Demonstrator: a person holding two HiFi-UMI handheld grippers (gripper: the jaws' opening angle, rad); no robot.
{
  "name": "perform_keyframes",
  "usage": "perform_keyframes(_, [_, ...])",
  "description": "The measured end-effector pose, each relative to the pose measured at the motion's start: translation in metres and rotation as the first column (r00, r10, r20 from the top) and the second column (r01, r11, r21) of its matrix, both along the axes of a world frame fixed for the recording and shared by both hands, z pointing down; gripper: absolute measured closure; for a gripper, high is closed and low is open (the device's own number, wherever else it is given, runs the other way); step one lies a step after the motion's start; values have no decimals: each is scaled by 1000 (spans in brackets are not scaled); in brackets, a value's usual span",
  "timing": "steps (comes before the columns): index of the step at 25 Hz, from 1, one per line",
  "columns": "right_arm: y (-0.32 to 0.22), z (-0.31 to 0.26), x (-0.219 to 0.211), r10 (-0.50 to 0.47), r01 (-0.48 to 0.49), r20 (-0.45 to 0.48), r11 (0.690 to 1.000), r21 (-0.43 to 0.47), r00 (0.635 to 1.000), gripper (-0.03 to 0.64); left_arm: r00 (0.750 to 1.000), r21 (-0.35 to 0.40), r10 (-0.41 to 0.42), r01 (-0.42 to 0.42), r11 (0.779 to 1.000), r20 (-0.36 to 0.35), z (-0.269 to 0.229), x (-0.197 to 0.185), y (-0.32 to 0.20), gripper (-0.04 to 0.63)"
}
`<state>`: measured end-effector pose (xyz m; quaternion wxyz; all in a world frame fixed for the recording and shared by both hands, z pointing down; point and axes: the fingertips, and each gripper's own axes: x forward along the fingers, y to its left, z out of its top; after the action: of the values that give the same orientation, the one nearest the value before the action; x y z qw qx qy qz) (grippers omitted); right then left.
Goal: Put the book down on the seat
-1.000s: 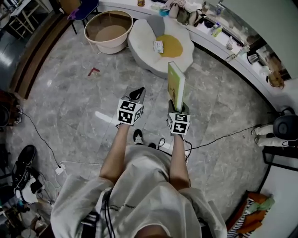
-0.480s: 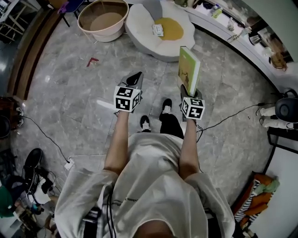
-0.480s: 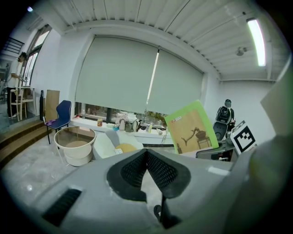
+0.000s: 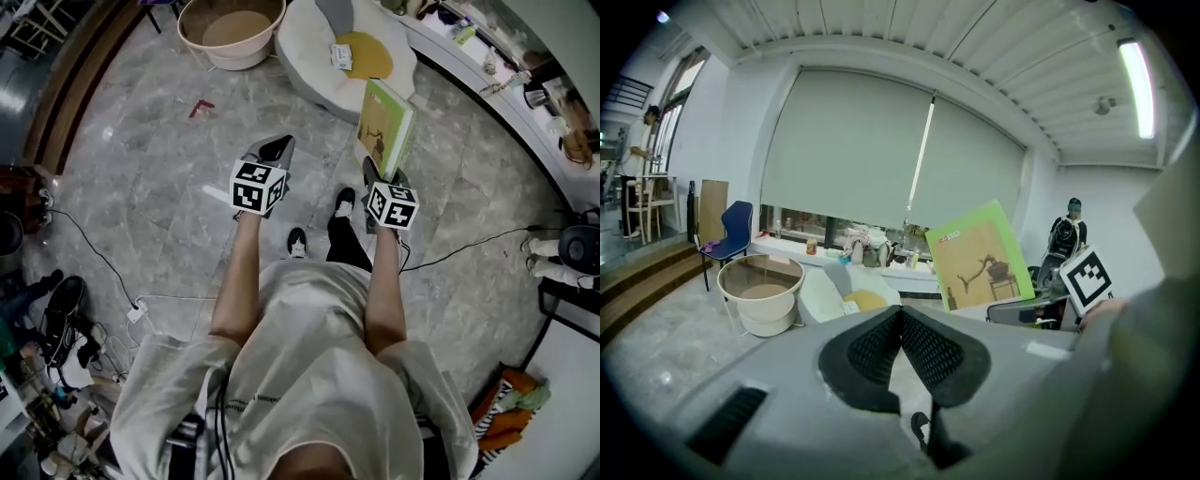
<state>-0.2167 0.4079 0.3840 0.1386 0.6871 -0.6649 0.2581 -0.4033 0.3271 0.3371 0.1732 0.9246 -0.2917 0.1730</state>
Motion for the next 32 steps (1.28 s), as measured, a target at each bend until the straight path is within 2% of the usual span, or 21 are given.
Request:
perform_keyframes(4, [-25,-1,4,-25,22,74,999,31,997,480,1000,18,-9,9,1000,2,-2,20,-16,588])
perform_keyframes(10, [-73,-17,19,-81,80,22,995,58,996,480,1000,75,7,-8,997,19,-23,68,-45,588])
perform_keyframes(14, [-98,-16,40,-92,90,42,995,41,995,481,999,81,7,-11,997,50,-24,92,-64,588])
perform_keyframes(16, [-110,-15,44,-106,104,66,994,39,992,481,997,88,-15,9,996,70,-22,100,-76,588])
perform_keyframes(19, [-125,-16,47,-141,139,64,990,39,988,480,992,153,-85,69,986,96,-32,111,-96,588])
perform_keyframes(22, [-135,-18,53,-180,178,49,983,33,983,481,988,204,-117,94,974,105,-45,126,-112,588])
perform_keyframes(28, [-157,-11,89,-208,208,5,978,9,978,481,979,242,-181,154,958,96,-52,157,-135,588])
perform_keyframes(32, [-173,-11,107,-229,230,-18,973,27,973,480,968,259,-214,175,950,134,-48,167,-147,588])
